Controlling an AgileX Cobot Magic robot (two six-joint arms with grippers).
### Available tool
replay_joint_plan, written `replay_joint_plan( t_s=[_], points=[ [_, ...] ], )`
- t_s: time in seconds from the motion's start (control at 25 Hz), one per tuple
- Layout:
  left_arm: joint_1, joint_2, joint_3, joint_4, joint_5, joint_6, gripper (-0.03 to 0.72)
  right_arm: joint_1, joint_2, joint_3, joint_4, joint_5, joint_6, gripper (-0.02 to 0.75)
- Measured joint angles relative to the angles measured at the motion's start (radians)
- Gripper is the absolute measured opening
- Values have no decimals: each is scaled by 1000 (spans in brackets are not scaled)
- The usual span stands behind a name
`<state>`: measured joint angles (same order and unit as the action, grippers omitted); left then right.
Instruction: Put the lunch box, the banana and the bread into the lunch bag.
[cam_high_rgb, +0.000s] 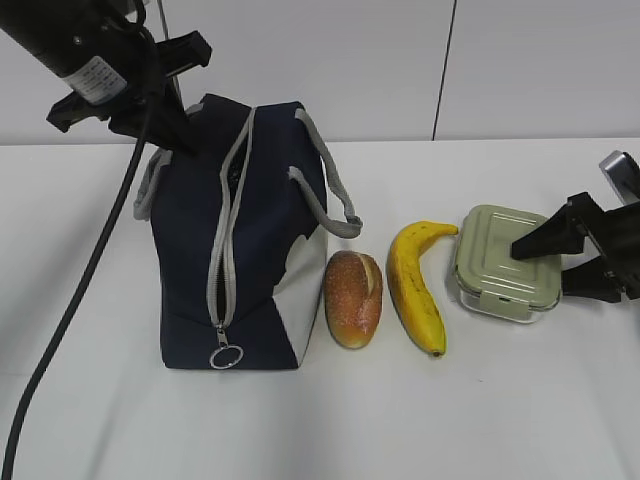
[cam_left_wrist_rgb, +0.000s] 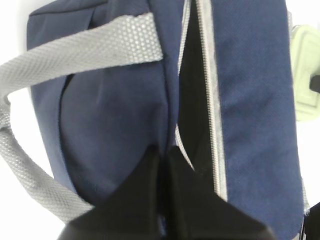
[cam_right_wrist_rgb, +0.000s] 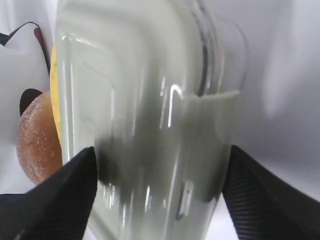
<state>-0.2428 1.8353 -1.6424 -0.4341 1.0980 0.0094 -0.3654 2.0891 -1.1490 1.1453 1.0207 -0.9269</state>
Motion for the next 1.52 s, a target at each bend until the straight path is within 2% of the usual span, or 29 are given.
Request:
replay_joint_plan(
  t_s=[0.24,0.48,0.6,0.88,1.12,1.52],
  points=[
    [0,0,0,0,0,0,1,0,0,0,20,0,-10,572],
    [0,0,0,0,0,1,1,0,0,-2,37,10,-10,421],
    [0,0,0,0,0,1,1,0,0,-2,40,14,-10,393],
    [0,0,0,0,0,2,1,0,4,-2,64,22,-10,390],
    [0,0,0,0,0,2,1,0,5,-13,158,96,-56,389],
    [0,0,0,0,1,2,1,23,-88,-54,265,99,-64,389]
  ],
)
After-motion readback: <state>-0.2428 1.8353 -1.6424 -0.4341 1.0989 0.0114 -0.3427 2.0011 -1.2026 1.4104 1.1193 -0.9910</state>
